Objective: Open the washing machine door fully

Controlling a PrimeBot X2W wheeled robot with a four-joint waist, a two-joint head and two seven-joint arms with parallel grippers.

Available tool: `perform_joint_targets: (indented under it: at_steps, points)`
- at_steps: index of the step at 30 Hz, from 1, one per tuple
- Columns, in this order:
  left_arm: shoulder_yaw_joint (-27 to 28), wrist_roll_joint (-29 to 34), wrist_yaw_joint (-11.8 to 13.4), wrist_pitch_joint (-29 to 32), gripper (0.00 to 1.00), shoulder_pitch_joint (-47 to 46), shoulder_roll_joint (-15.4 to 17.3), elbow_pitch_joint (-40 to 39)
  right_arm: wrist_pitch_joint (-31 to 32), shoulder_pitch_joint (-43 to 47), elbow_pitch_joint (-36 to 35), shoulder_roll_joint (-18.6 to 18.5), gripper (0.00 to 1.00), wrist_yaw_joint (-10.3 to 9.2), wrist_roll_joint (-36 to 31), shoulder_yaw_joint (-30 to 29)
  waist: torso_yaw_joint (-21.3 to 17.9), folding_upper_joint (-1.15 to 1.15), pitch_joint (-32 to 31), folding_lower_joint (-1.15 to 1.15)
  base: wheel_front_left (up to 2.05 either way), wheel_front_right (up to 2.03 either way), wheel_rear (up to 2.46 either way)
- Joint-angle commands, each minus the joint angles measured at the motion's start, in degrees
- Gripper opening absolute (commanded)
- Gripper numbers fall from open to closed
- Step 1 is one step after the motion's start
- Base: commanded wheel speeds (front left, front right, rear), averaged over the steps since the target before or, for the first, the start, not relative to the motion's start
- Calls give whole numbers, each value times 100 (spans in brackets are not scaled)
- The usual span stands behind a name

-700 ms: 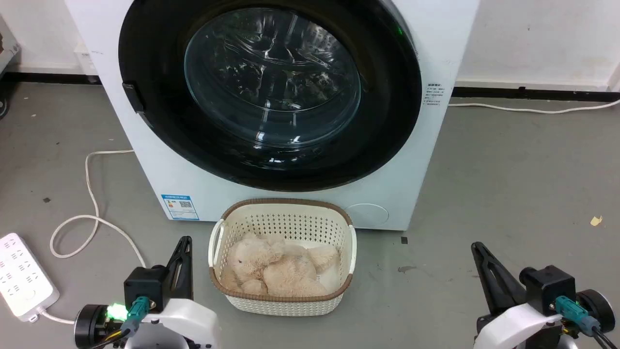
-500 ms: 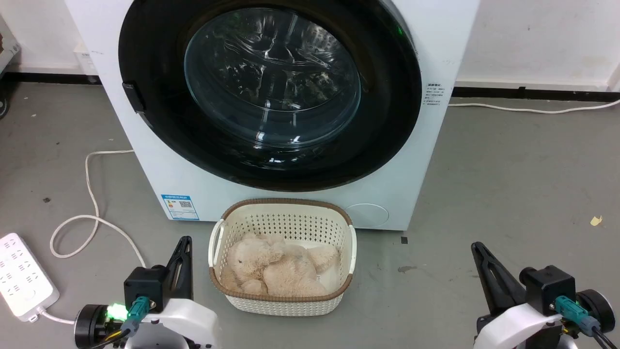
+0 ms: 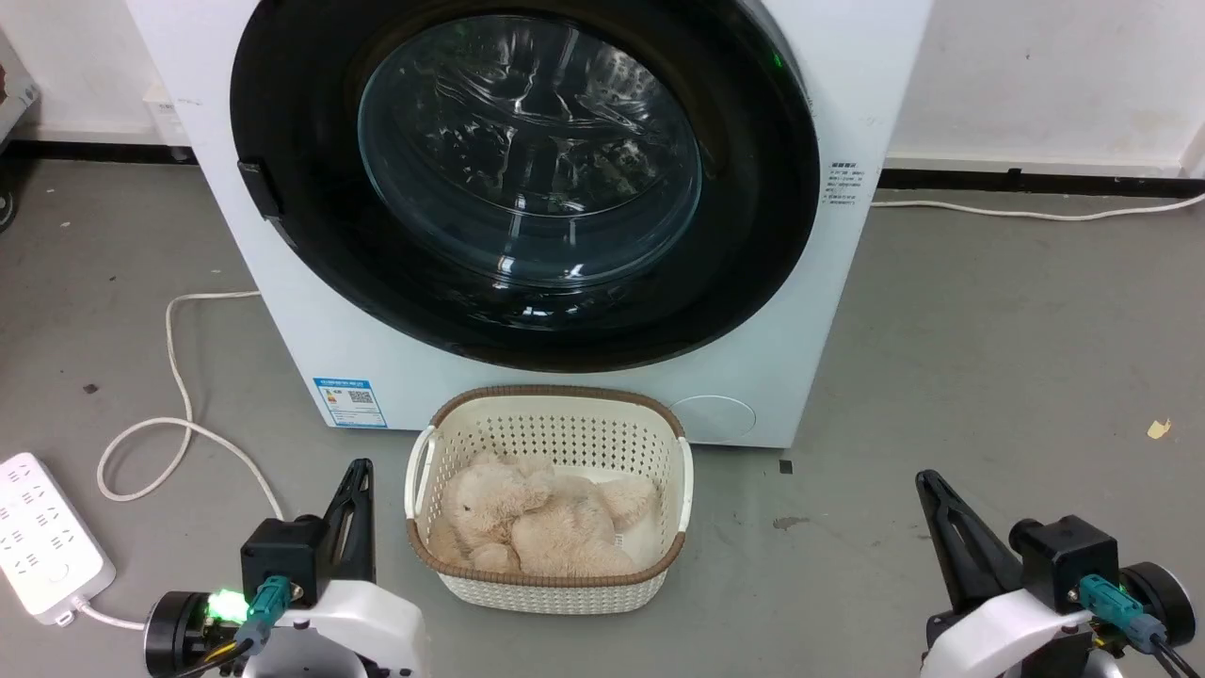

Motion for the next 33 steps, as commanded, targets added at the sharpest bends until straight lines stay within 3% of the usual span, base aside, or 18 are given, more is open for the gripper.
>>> perform_joint_targets:
  at_steps: [1,15,16,33]
  points:
    - [5,16,14,2,0,80,4,-21,8,-67,15,28,0,-4,-43,-1,0,0,0,0,0,0,0]
    - [5,16,14,2,0,80,4,-21,8,-67,15,28,0,-4,-43,-1,0,0,0,0,0,0,0]
    - [2,0,0,0,100,0,0,0,0,0,0,0,100,0,0,1,0,0,0,0,0,0,0]
    - [-76,-65,35,-158,100,-17,-1,-30,-157,-39,-14,3,100,1,108,-24,7,0,102,0,0,0,0]
